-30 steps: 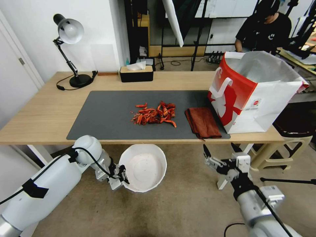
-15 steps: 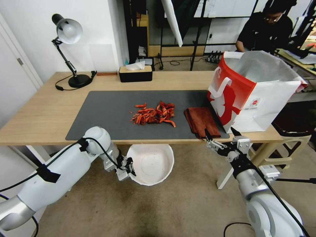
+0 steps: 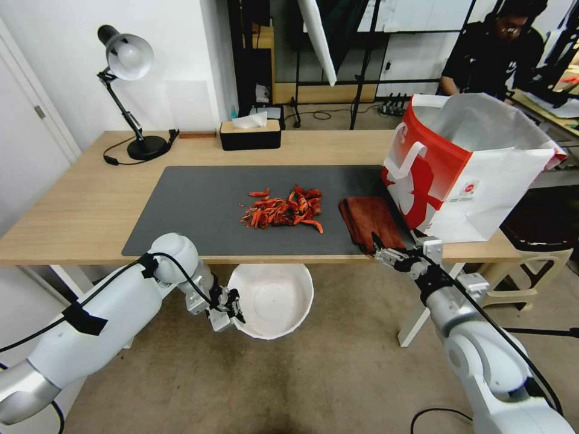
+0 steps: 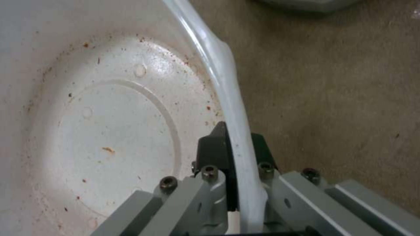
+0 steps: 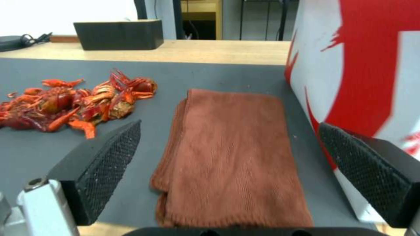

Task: Sweep shrimp from table into container with towel, then put container into takeout bag.

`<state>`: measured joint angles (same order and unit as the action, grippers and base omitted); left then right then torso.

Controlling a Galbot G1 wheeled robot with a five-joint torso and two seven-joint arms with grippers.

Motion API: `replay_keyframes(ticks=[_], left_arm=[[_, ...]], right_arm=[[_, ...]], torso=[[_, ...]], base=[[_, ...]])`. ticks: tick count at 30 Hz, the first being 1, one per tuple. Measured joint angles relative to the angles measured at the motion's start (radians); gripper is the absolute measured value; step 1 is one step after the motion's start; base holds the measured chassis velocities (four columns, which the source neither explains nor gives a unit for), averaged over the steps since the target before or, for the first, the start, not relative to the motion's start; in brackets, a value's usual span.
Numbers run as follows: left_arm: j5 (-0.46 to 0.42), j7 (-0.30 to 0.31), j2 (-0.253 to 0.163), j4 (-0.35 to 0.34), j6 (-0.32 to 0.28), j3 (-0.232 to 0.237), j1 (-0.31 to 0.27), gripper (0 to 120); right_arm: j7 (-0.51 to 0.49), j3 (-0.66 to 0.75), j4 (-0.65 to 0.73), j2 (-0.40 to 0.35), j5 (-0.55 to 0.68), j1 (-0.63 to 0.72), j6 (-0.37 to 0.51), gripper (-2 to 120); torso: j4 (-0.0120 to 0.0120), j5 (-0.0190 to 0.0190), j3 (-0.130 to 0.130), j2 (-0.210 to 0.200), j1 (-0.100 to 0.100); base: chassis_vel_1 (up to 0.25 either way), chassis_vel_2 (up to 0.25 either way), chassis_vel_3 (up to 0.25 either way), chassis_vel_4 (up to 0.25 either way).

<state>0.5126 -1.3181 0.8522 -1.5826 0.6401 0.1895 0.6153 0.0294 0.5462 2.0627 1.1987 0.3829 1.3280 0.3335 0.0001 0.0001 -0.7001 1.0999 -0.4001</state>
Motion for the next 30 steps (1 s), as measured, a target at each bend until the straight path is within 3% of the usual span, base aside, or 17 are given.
replay_keyframes(ticks=[9, 16, 30], left_arm=[[0.007, 0.004, 0.001, 0.006, 0.0, -0.002, 0.005, 0], [0.021, 0.014, 0.001, 0.008, 0.001, -0.008, 0.025, 0], [0.025, 0.02, -0.003, 0.006, 0.008, -0.021, 0.041, 0]], right_arm=[[-0.05, -0.067, -0.076, -0.046, 0.078, -0.13, 0.048, 100], [-0.135, -0.132, -0.118, -0.065, 0.146, -0.233, 0.16, 100], [-0.254, -0.161, -0.157, -0.061, 0.225, -0.296, 0.278, 100]], torso=[[0.0, 0.0, 0.0, 0.0, 0.0], [0.0, -0.0002, 0.0, 0.0, 0.0], [-0.0002, -0.0001, 0.0, 0.0, 0.0]], base=[[0.0, 0.0, 0.0, 0.0], [0.0, 0.0, 0.0, 0.0], [0.0, 0.0, 0.0, 0.0]])
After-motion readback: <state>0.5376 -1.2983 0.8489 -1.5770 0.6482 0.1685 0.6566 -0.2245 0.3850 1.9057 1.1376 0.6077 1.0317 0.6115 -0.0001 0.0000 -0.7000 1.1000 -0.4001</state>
